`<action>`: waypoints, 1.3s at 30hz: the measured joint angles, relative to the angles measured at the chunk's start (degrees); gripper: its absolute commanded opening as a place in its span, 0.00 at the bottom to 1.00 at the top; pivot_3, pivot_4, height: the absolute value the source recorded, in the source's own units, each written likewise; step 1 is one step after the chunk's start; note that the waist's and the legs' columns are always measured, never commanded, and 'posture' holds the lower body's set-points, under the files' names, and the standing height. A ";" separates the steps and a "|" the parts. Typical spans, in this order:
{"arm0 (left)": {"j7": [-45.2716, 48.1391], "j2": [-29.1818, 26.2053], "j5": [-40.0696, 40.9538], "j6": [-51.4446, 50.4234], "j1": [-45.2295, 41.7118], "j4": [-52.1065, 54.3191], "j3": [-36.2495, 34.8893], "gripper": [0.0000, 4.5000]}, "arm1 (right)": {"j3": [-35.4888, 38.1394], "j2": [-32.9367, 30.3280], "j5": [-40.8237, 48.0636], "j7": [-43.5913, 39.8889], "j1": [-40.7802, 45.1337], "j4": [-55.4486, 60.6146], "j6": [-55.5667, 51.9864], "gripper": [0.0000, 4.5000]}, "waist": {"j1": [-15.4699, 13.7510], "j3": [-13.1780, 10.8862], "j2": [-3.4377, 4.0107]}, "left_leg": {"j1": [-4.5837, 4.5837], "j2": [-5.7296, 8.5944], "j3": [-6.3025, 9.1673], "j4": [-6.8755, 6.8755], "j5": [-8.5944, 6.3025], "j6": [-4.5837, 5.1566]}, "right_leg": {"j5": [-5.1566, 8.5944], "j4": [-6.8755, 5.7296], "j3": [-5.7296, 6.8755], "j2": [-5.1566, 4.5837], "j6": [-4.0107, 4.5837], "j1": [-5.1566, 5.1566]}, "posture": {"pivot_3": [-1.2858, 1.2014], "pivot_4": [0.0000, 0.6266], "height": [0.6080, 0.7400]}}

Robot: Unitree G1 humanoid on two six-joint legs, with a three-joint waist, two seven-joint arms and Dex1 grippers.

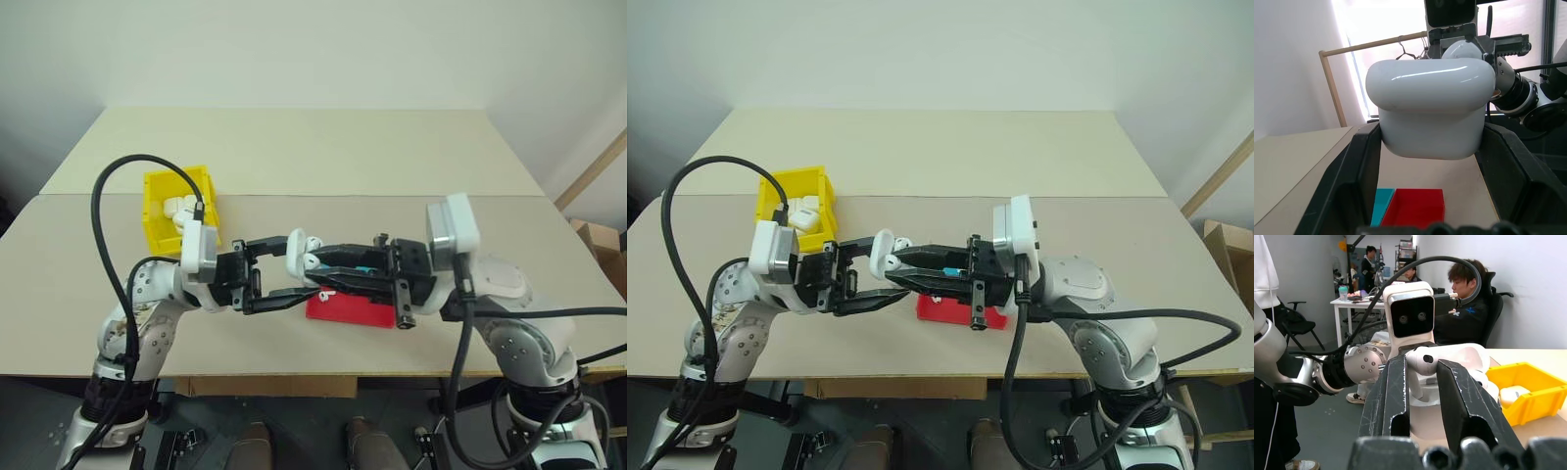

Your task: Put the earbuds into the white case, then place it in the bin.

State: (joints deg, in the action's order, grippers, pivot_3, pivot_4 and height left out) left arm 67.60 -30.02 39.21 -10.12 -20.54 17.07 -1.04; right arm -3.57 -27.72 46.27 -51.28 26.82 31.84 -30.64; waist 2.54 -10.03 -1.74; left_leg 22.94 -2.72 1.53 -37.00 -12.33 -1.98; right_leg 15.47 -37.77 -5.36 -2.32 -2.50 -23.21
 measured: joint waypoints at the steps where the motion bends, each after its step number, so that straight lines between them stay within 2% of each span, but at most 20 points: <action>1: -0.02 0.03 -0.03 0.00 0.00 0.00 0.00 0.61 | -0.01 0.00 -0.01 0.00 -0.03 -0.02 0.03 0.16 | 0.00 0.00 0.00 | 0.00 0.00 0.00 0.00 0.00 0.00 | 0.00 0.00 0.00 0.00 0.00 0.00 | 0.52 0.24 1.00; 9: -0.09 0.32 -0.47 0.00 0.00 0.04 0.01 0.61 | -0.01 0.01 -0.10 -0.47 -0.04 -0.35 0.23 0.16 | 0.00 0.00 0.00 | 0.00 0.00 0.00 0.00 0.00 0.00 | 0.00 0.00 0.00 0.00 0.00 0.00 | 0.52 0.24 1.00; 14: -0.60 0.49 -0.76 -0.02 0.00 0.06 0.00 0.61 | -0.11 0.26 -1.69 -0.62 -0.60 -0.29 2.00 0.51 | -0.01 0.00 0.00 | 0.00 0.00 0.00 0.00 0.00 0.00 | 0.00 0.00 0.00 0.00 -0.01 0.00 | 0.52 0.24 1.00; 22: -0.79 0.64 -0.86 -0.05 -0.10 0.04 0.01 0.61 | 0.17 0.13 -2.14 -1.80 -1.10 -0.17 3.13 0.51 | -0.01 0.00 0.00 | 0.00 0.00 0.00 0.00 0.00 0.00 | 0.00 0.00 0.00 0.00 -0.01 0.00 | 0.52 0.24 1.00; 26: -0.76 0.64 -1.36 0.10 -0.33 -0.34 0.02 0.61 | 3.72 -1.65 0.07 -3.35 -0.82 -0.41 3.20 0.51 | -0.06 0.00 0.00 | 0.00 0.01 0.00 0.00 0.00 0.00 | 0.00 0.01 0.00 0.00 0.00 0.02 | 0.52 0.24 1.00; 28: -0.77 0.62 -2.34 0.29 -0.94 -1.62 0.04 0.61 | 5.15 -3.86 0.38 -3.64 1.23 -1.52 2.68 0.51 | -0.05 -0.01 0.00 | -0.01 0.01 -0.01 -0.01 0.00 0.00 | 0.00 0.00 -0.01 0.00 -0.01 0.01 | 0.52 0.24 1.00; 31: -0.62 0.61 -4.48 1.30 -2.43 -3.96 0.51 0.61 | 5.77 -8.05 0.81 -3.47 8.83 -3.94 -0.34 0.51 | 0.16 -0.01 0.00 | -0.06 -0.01 0.00 0.02 0.00 0.00 | 0.00 -0.01 -0.01 0.03 0.00 0.01 | 0.52 0.24 1.00; 34: -0.51 0.64 -6.68 2.14 -3.96 -6.36 1.25 0.61 | 4.11 -10.00 -0.29 -3.78 15.77 -7.53 -3.03 0.39 | 0.12 -0.01 0.00 | -0.03 -0.01 0.00 0.03 0.00 0.00 | -0.01 0.03 -0.02 0.04 0.00 -0.01 | 0.52 0.24 1.00; 39: 0.25 1.58 -9.17 4.09 -5.75 -9.45 2.58 0.61 | -2.24 -9.37 -4.95 -4.63 24.24 -12.86 -5.02 0.01 | -0.04 -0.01 0.00 | 0.22 -0.01 0.02 0.02 0.00 0.01 | -0.02 0.11 0.01 0.03 0.02 -0.17 | 0.52 0.24 1.00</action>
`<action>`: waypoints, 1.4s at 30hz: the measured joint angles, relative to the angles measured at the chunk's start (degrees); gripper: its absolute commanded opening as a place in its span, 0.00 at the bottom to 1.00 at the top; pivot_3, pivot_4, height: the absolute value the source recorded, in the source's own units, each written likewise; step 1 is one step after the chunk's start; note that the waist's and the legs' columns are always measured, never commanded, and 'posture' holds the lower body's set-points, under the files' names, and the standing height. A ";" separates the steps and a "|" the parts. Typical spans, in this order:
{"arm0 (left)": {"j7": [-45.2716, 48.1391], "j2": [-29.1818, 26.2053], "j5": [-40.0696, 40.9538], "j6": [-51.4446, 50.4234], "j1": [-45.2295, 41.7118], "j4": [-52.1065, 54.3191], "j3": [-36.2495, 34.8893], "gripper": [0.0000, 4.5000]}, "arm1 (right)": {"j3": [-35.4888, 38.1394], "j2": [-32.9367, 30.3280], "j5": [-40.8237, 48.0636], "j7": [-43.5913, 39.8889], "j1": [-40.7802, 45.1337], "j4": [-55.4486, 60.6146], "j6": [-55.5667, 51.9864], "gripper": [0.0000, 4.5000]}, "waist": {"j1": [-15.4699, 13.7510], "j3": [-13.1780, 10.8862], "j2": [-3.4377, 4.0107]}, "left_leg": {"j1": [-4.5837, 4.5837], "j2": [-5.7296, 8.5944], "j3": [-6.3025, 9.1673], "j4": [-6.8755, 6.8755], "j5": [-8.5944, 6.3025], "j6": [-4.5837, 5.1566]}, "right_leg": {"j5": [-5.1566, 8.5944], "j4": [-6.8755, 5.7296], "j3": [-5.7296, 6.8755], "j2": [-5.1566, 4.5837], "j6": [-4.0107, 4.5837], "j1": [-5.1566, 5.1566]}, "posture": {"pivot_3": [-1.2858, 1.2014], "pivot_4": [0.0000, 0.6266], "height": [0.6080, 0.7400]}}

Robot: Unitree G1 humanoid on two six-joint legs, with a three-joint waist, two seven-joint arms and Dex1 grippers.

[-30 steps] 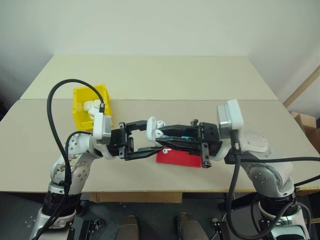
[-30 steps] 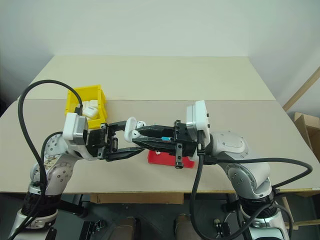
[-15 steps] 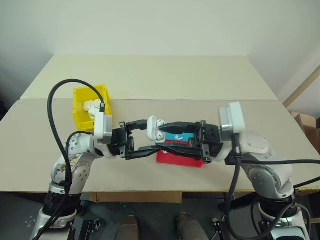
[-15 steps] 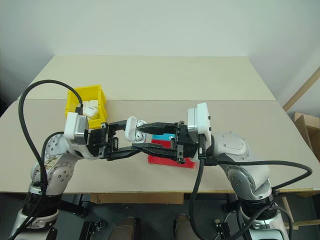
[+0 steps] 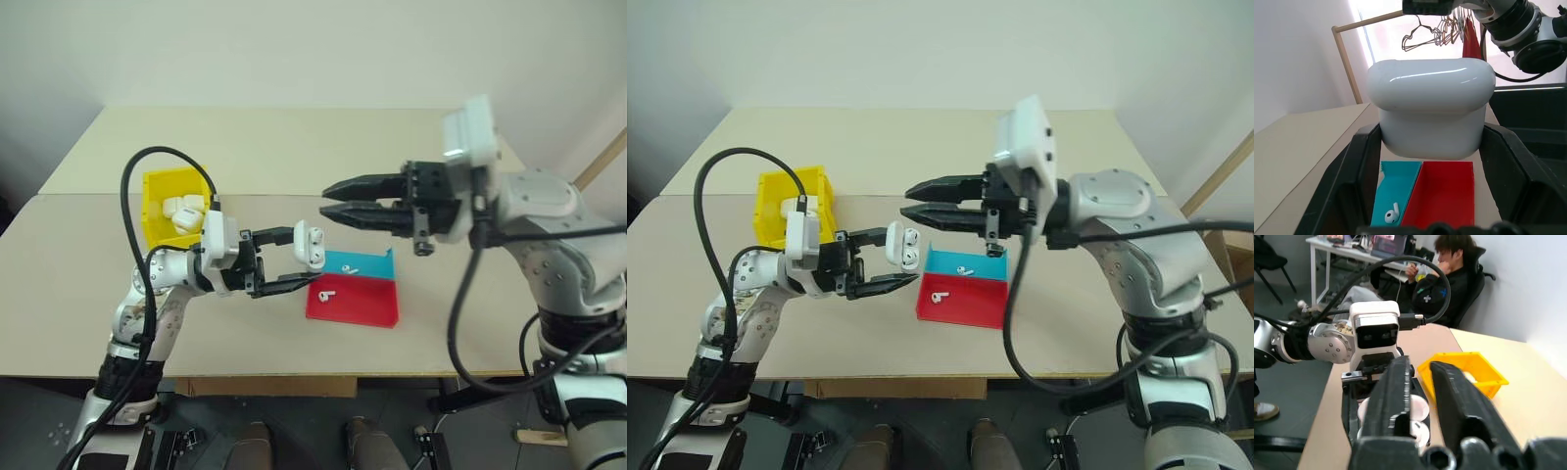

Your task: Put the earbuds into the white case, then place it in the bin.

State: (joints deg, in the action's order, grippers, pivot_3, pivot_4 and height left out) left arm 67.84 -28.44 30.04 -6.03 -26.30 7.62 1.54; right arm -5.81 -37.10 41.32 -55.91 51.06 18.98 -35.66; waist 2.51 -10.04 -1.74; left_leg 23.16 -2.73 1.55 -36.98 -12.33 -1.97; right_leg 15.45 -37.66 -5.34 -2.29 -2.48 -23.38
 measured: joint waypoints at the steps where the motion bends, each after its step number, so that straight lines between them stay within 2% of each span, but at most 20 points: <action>1: 0.18 0.02 -0.44 0.16 -0.14 -0.29 0.04 0.61 | -1.06 0.32 -0.21 -0.52 1.18 -0.70 -0.96 0.01 | -0.01 0.00 0.00 | 0.03 0.00 0.00 -0.01 0.00 0.00 | 0.00 -0.01 0.00 0.00 0.00 -0.03 | 0.52 0.24 1.00; 12: 1.64 0.71 -0.96 1.86 -0.47 -1.82 0.78 0.61 | -8.36 4.65 -6.12 -1.43 6.24 -1.27 -2.76 0.01 | 0.00 0.00 0.00 | 0.03 0.00 0.01 -0.02 0.00 0.00 | -0.01 -0.10 0.02 -0.01 0.01 -0.07 | 0.52 0.24 1.00; 19: 1.37 0.98 -1.02 2.10 -0.45 -1.72 0.89 0.61 | -11.62 3.41 -10.91 -3.15 6.58 -1.22 -3.29 0.01 | -0.03 0.00 0.00 | 0.05 0.00 0.02 -0.03 0.00 0.00 | -0.01 -0.09 0.02 -0.01 0.01 -0.08 | 0.52 0.24 1.00; 24: 1.13 0.95 -1.01 2.09 0.48 -1.70 0.93 0.61 | -11.35 1.53 -12.42 -5.30 5.80 -0.77 -1.85 0.01 | -0.03 0.00 0.00 | 0.04 0.00 0.01 -0.03 0.00 0.00 | -0.01 -0.10 0.02 -0.01 0.01 -0.09 | 0.52 0.24 1.00; 32: 0.84 0.80 -0.71 2.19 1.04 -0.59 0.48 0.61 | -7.67 -0.58 -11.00 -6.92 2.40 0.47 -1.71 0.01 | 0.00 0.00 0.00 | 0.03 0.00 0.01 -0.03 0.00 0.00 | -0.01 -0.10 0.00 -0.01 0.01 -0.08 | 0.52 0.24 1.00; 37: 0.85 0.83 -0.68 2.28 1.29 -0.59 0.04 0.61 | 1.17 1.63 -3.94 -2.40 3.80 0.74 -5.82 0.01 | -0.02 0.00 0.00 | 0.03 0.00 0.01 -0.03 0.00 0.00 | -0.01 -0.13 0.01 -0.01 0.02 -0.08 | 0.52 0.24 1.00; 42: -1.20 -0.16 -0.87 1.55 1.76 -0.08 -0.66 0.61 | 5.73 1.58 -3.23 2.90 1.63 2.25 -6.82 0.01 | -0.05 0.00 0.00 | 0.05 0.00 0.02 -0.03 0.00 0.00 | -0.01 -0.10 0.02 -0.01 0.01 -0.07 | 0.52 0.24 1.00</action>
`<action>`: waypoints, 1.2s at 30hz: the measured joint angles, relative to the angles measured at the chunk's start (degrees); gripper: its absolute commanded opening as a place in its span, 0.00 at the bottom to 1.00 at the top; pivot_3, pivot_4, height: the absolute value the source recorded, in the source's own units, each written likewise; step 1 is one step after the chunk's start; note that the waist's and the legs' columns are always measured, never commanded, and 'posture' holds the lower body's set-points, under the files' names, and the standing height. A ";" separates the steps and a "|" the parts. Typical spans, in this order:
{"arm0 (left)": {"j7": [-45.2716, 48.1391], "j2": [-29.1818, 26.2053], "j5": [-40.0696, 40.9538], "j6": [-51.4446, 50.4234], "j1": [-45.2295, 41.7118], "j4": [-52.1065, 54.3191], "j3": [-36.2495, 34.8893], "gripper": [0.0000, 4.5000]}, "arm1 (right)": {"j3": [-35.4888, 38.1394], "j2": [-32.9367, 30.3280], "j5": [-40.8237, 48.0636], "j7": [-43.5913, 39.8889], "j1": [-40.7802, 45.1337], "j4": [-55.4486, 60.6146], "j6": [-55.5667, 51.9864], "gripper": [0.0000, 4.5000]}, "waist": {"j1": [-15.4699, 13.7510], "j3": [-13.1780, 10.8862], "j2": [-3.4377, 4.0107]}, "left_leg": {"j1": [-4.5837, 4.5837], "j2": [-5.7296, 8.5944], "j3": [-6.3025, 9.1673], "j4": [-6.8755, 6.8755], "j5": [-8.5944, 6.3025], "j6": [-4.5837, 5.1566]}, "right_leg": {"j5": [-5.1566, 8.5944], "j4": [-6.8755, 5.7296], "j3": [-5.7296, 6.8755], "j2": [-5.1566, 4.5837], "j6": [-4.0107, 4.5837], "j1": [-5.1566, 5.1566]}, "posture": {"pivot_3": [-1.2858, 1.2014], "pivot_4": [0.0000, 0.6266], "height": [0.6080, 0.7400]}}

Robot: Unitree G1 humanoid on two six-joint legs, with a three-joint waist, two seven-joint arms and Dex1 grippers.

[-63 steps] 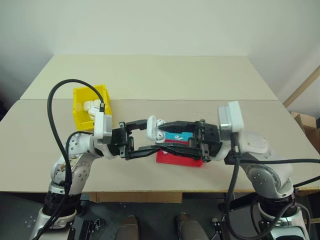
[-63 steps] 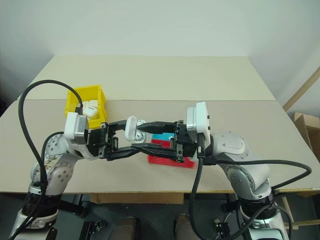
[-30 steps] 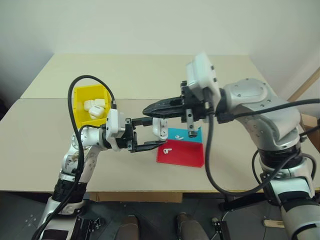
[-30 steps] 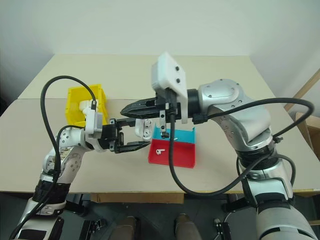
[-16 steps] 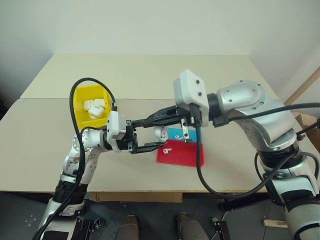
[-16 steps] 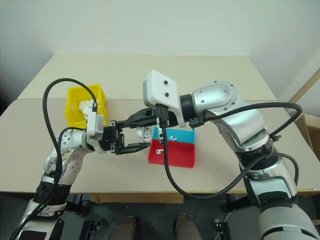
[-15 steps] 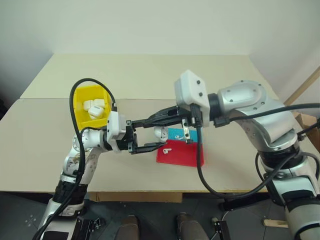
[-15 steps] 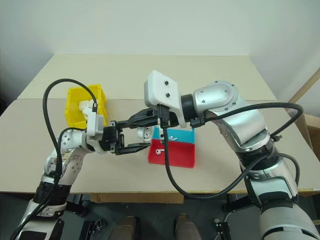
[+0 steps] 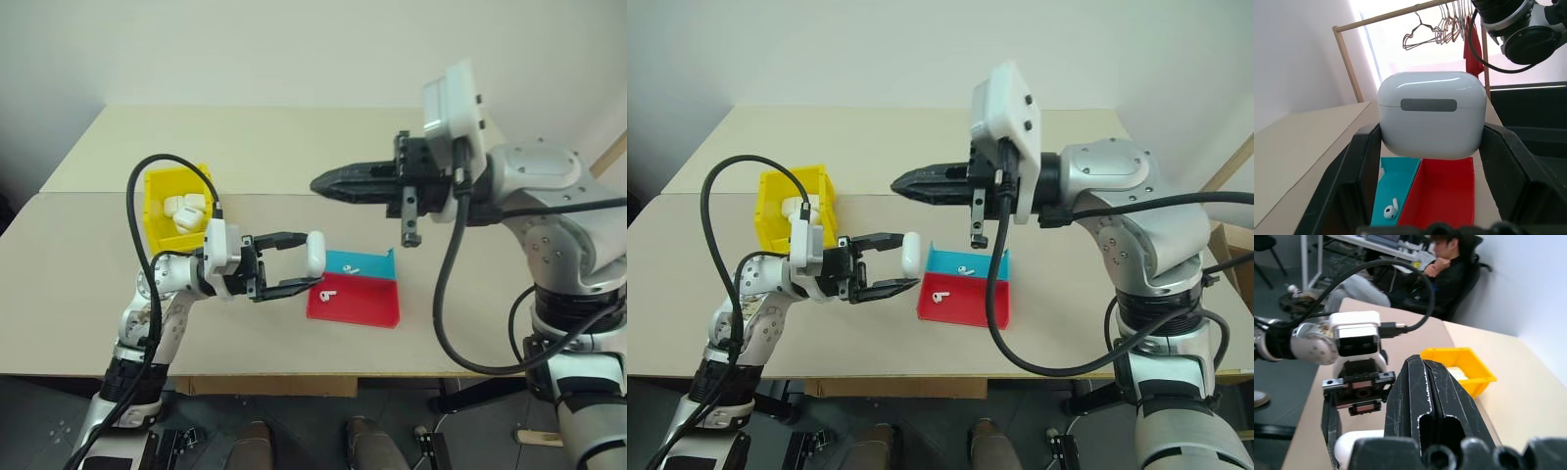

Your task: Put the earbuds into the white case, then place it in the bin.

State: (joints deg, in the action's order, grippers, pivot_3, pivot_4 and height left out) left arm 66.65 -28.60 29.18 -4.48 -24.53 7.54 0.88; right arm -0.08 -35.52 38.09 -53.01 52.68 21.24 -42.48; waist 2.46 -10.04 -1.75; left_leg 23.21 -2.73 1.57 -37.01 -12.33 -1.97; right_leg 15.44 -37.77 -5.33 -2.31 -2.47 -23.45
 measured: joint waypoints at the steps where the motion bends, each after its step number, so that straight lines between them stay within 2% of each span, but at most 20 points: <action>1: -0.40 -1.51 -0.08 -0.98 0.04 0.63 -0.09 0.61 | 0.65 0.03 0.09 1.08 -1.00 0.35 -0.32 0.01 | 0.01 0.00 -0.01 | 0.01 0.00 0.00 0.01 0.00 0.00 | 0.00 0.01 -0.01 0.00 0.00 -0.01 | 0.52 0.24 1.00; 3: -2.45 -7.51 -1.05 -6.52 -0.15 2.93 -0.62 0.61 | 2.63 0.07 0.52 4.40 -4.51 2.00 -0.99 0.01 | 0.14 -0.01 -0.01 | -0.01 0.00 0.00 0.03 0.00 0.00 | 0.00 0.00 -0.02 0.00 -0.01 -0.02 | 0.52 0.24 1.00; 7: -17.70 -7.11 -2.99 -14.79 -0.60 6.81 -6.79 0.61 | 5.37 -0.03 1.46 10.01 -12.57 5.52 -3.47 0.01 | 0.00 -0.03 -0.04 | 0.02 0.01 0.02 0.00 0.00 0.00 | 0.01 -0.02 0.01 -0.05 -0.02 0.01 | 0.52 0.24 1.00; 13: -32.46 -10.03 -8.35 -25.92 -0.06 11.07 -11.42 0.61 | 7.69 -0.02 3.76 16.25 -17.58 7.99 -8.07 0.01 | 0.12 -0.03 -0.04 | -0.04 0.02 0.00 0.01 0.00 0.00 | 0.01 -0.08 -0.02 -0.04 -0.02 -0.01 | 0.52 0.24 1.00; 17: -48.42 -7.68 -18.41 -29.55 -6.25 3.28 -11.50 0.61 | 7.58 0.07 3.96 17.37 -18.43 7.95 -8.44 0.01 | -0.15 -0.04 -0.06 | -0.06 0.07 0.04 -0.01 0.02 0.02 | -0.02 -0.04 0.01 -0.05 -0.06 0.05 | 0.52 0.24 1.00; 22: -58.53 -2.86 -21.19 -29.19 -13.01 -8.93 -14.47 0.61 | 5.77 -1.28 1.91 17.11 -19.41 5.75 -8.31 0.01 | -0.40 -0.04 -0.07 | 0.07 0.12 0.05 0.01 0.02 0.02 | -0.04 0.11 0.07 -0.15 -0.07 0.02 | 0.52 0.24 1.00; 25: -60.71 -2.89 -23.25 -26.71 -15.44 -18.86 -14.47 0.61 | 4.92 -1.52 0.86 17.11 -19.85 5.25 -8.29 0.01 | -0.30 -0.04 -0.07 | 0.07 0.15 0.05 0.02 0.02 0.02 | -0.04 0.09 0.04 -0.16 -0.07 0.00 | 0.52 0.24 1.00; 32: -58.96 -1.26 -24.66 -19.28 -20.69 -36.31 -11.94 0.61 | 4.62 -1.95 -1.05 17.31 -20.88 5.35 -8.19 0.01 | -0.57 -0.06 -0.10 | 0.10 0.16 0.08 0.00 0.03 0.01 | -0.05 0.09 0.11 -0.17 -0.07 0.01 | 0.52 0.24 1.00; 34: -58.11 -0.86 -24.65 -17.46 -22.04 -39.35 -11.57 0.77 | 4.55 -2.04 -1.39 17.37 -21.76 5.61 -8.19 0.00 | -0.58 -0.06 -0.10 | 0.13 0.16 0.08 0.01 0.03 0.01 | -0.05 0.11 0.11 -0.17 -0.08 0.01 | 0.52 0.24 1.00; 36: -57.20 -0.70 -24.58 -16.58 -22.52 -40.67 -11.34 0.89 | 4.53 -2.08 -1.48 17.70 -22.15 5.83 -8.19 0.00 | -0.55 -0.06 -0.10 | 0.16 0.16 0.08 0.01 0.03 0.01 | -0.05 0.10 0.11 -0.18 -0.08 -0.02 | 0.52 0.24 1.00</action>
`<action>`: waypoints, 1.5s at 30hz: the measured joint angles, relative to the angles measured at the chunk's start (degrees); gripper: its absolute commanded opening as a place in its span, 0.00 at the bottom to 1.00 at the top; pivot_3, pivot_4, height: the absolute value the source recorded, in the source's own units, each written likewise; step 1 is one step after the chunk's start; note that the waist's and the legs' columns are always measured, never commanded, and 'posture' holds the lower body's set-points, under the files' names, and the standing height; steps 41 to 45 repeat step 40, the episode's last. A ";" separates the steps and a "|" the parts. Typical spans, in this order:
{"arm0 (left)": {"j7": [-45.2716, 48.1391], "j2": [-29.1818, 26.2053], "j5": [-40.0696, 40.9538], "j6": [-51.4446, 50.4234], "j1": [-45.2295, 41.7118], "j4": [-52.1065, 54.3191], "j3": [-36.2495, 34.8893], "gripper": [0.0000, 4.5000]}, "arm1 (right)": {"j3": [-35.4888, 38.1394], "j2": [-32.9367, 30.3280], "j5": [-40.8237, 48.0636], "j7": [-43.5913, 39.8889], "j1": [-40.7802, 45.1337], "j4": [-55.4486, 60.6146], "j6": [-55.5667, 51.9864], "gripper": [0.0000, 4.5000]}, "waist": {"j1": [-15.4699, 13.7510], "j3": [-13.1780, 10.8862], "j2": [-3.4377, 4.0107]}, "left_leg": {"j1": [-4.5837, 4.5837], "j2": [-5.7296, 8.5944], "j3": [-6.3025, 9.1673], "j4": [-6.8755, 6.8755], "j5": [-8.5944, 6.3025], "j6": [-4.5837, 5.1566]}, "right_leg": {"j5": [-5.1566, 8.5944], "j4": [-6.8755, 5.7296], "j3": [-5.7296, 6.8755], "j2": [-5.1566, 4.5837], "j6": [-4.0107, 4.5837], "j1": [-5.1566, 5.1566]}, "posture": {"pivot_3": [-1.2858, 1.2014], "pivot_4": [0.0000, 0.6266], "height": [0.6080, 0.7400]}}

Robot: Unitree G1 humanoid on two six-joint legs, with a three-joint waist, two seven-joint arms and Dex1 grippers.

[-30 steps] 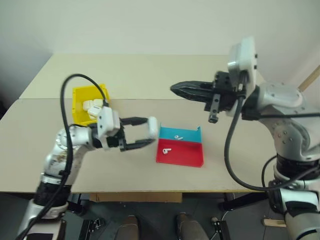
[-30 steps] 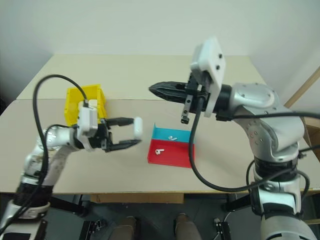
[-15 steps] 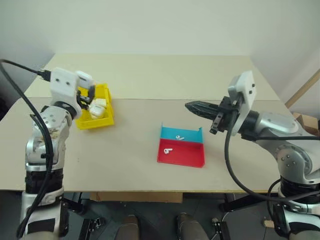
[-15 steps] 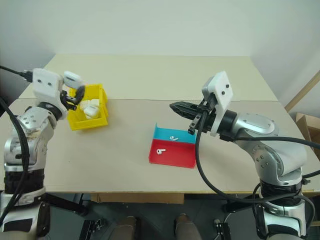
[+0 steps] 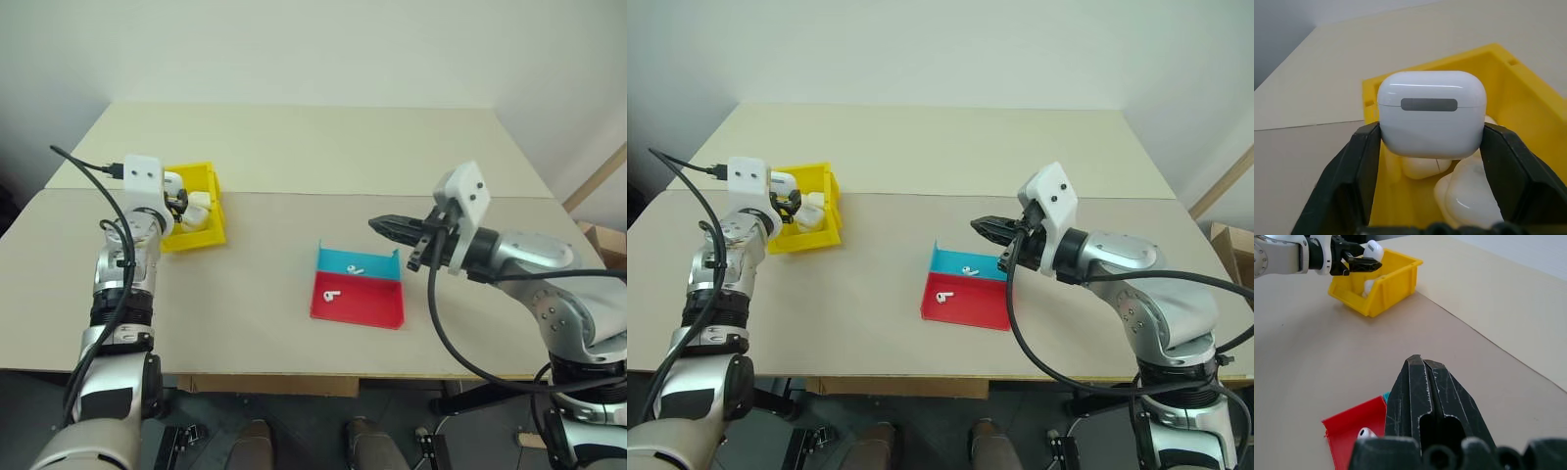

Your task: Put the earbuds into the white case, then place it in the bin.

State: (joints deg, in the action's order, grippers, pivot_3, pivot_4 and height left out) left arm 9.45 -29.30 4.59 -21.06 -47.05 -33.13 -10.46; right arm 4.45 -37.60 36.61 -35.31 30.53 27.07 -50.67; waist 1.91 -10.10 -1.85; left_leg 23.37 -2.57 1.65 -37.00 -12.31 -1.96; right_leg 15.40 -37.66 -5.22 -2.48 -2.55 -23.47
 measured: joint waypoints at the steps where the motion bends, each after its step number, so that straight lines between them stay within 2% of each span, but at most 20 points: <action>1: 0.38 0.24 0.02 0.36 -0.30 -0.44 0.08 0.98 | 0.00 -0.12 -0.12 0.37 -0.25 0.32 0.00 0.00 | 0.04 0.00 0.00 | 0.00 0.00 0.00 0.00 0.00 0.00 | 0.00 -0.01 0.00 0.00 0.00 0.00 | 0.52 0.24 1.00; 8: 1.54 0.39 -0.93 4.48 0.00 1.15 1.64 0.99 | 0.01 -0.25 -0.61 0.96 -1.86 1.53 0.00 0.00 | 0.21 0.00 0.00 | -0.04 0.00 0.00 -0.01 0.02 -0.02 | 0.00 -0.08 -0.02 0.00 0.00 0.00 | 0.52 0.24 1.00; 11: 6.29 0.41 3.03 4.38 3.22 10.82 0.45 0.99 | 0.00 -1.25 -0.86 0.31 -2.60 1.64 0.23 0.00 | 0.25 0.00 0.00 | 0.00 -0.01 -0.01 0.01 0.01 -0.03 | 0.00 -0.04 -0.02 -0.02 0.00 0.00 | 0.52 0.24 1.00; 15: 18.41 -2.81 13.48 -1.04 13.85 28.45 -1.42 0.99 | 1.18 -7.84 -2.39 -6.59 -8.67 1.56 5.49 0.00 | 0.41 0.00 0.00 | -0.02 -0.02 -0.05 0.03 0.01 -0.02 | 0.01 0.00 -0.05 -0.04 -0.01 0.00 | 0.52 0.24 1.00; 19: 30.89 -9.45 20.40 -2.44 28.55 43.08 -2.38 0.99 | 4.97 -15.88 -4.04 -20.07 -15.83 -0.68 16.20 0.00 | 0.72 0.00 0.00 | -0.33 -0.04 -0.14 0.03 0.01 -0.02 | 0.01 -0.01 -0.12 -0.02 -0.02 0.24 | 0.52 0.24 1.00; 23: 38.98 -13.51 26.24 -3.31 39.25 50.26 -6.57 0.99 | 8.55 -19.62 -6.04 -29.40 -17.95 -4.81 26.68 0.00 | 0.77 -0.02 -0.03 | -0.59 -0.12 -0.23 0.02 0.02 -0.01 | 0.26 0.04 -0.15 0.05 -0.42 0.41 | 0.52 0.24 1.00; 28: 51.17 -18.72 34.39 -3.90 53.53 58.78 -15.91 0.99 | 9.81 -22.48 -10.23 -35.29 -19.84 -11.75 35.30 0.00 | 0.70 -0.01 -0.02 | -0.54 -0.14 -0.31 0.07 0.00 0.00 | 0.13 0.06 -0.23 0.03 -0.04 0.34 | 0.52 0.24 1.00; 33: 53.09 -19.64 36.23 -5.22 61.01 63.13 -21.23 0.99 | 9.84 -22.52 -10.86 -38.53 -20.57 -15.29 38.81 0.00 | 0.33 -0.02 -0.03 | -0.53 -0.13 -0.30 0.04 0.01 0.00 | 0.20 0.07 -0.21 0.03 -0.16 0.37 | 0.52 0.24 1.00; 37: 52.78 -19.82 36.37 -5.38 63.29 64.52 -24.30 0.99 | 9.75 -22.78 -11.57 -39.38 -20.44 -16.80 39.28 0.00 | 0.48 -0.02 -0.02 | -0.56 -0.14 -0.31 0.05 0.01 0.00 | 0.25 0.07 -0.23 0.03 -0.22 0.37 | 0.52 0.24 1.00; 45: 52.10 -19.29 37.11 -5.39 64.23 65.88 -24.78 0.99 | 9.73 -22.81 -11.82 -39.46 -20.09 -17.58 39.28 0.00 | 0.51 -0.02 -0.02 | -0.55 -0.14 -0.32 0.06 0.01 0.00 | 0.21 0.08 -0.24 0.04 -0.15 0.36 | 0.52 0.24 1.00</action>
